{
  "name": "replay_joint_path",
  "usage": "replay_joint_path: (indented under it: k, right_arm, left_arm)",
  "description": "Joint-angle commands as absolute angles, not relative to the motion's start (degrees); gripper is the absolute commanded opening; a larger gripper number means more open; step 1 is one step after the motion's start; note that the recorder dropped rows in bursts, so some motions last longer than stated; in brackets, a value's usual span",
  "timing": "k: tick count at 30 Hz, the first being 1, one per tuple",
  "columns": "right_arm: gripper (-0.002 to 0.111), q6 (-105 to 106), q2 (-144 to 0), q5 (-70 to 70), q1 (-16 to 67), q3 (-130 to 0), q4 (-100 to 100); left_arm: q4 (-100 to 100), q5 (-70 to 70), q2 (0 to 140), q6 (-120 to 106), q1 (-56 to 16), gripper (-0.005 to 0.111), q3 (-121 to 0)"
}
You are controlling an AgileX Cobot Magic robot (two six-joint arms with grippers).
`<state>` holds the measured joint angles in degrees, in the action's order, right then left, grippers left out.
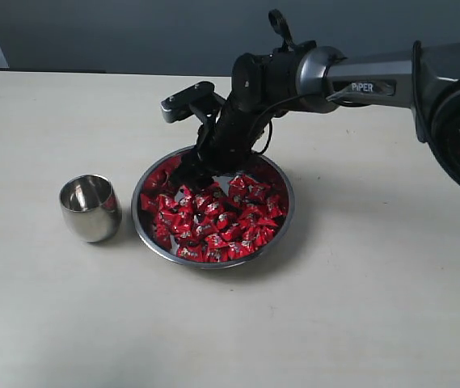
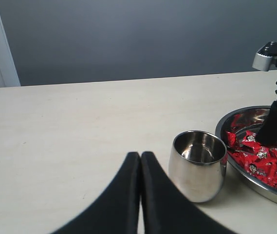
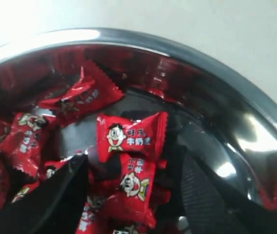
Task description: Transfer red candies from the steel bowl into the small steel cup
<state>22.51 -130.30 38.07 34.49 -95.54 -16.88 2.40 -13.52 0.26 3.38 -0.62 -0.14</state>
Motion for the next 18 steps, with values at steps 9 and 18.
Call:
replay_joint_path:
  k: [9,18]
  right_arm:
    - [0.001,22.2,-130.2,40.5,34.1,-95.8,-17.4]
    - [-0.001,22.1,-124.5,41.5,34.3,-95.8,-21.8]
  left_arm:
    - [2.4,-13.6,0.0,3.5,-0.7,0.0,0.0]
    - [2.4,-13.6,0.0,3.5,-0.7,0.0,0.0]
